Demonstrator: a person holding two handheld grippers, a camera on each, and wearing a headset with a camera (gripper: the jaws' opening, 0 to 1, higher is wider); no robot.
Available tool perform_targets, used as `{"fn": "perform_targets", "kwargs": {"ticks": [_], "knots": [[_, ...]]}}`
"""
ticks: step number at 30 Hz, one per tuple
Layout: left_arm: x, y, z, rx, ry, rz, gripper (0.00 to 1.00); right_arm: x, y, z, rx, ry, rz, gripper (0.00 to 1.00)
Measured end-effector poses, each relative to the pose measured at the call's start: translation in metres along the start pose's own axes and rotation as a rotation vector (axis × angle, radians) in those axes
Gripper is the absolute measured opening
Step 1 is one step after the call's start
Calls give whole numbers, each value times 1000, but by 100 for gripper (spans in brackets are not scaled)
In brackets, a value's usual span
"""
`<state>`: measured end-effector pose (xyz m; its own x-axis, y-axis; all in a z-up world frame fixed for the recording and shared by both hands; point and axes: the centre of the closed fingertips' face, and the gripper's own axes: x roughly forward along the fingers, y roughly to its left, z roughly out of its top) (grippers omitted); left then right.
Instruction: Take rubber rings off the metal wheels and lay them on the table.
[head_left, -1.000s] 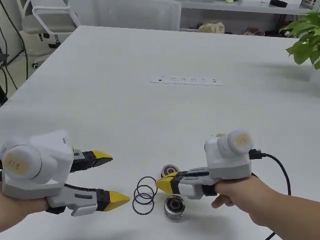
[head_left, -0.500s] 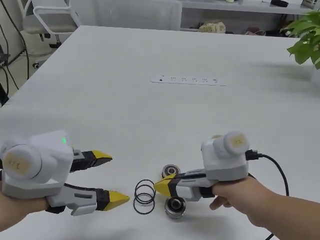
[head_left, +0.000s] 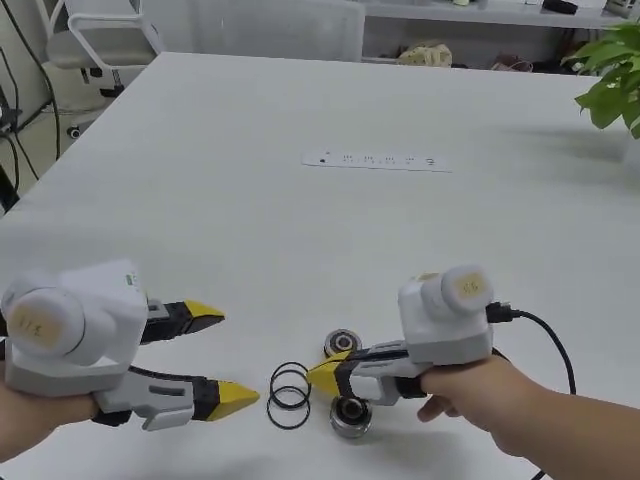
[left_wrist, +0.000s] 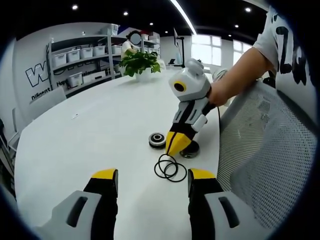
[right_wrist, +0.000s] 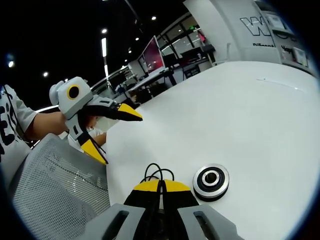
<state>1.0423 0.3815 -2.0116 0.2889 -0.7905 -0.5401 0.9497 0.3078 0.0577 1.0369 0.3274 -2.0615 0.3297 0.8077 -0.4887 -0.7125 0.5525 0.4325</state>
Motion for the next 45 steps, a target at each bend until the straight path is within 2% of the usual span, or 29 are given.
{"fn": "perform_targets", "kwargs": {"ticks": [26,36,45], "knots": [[1,-2,-1,-3,6,-8,54,6,-5,-3,-6,3,-30,0],[1,-2,-3,-7,13,-9,53,7,-5,-5,-15,8,-30,3],[3,-2,-4,-8,19,-15,52,10,-2,-10,-74,37,-26,8]]}}
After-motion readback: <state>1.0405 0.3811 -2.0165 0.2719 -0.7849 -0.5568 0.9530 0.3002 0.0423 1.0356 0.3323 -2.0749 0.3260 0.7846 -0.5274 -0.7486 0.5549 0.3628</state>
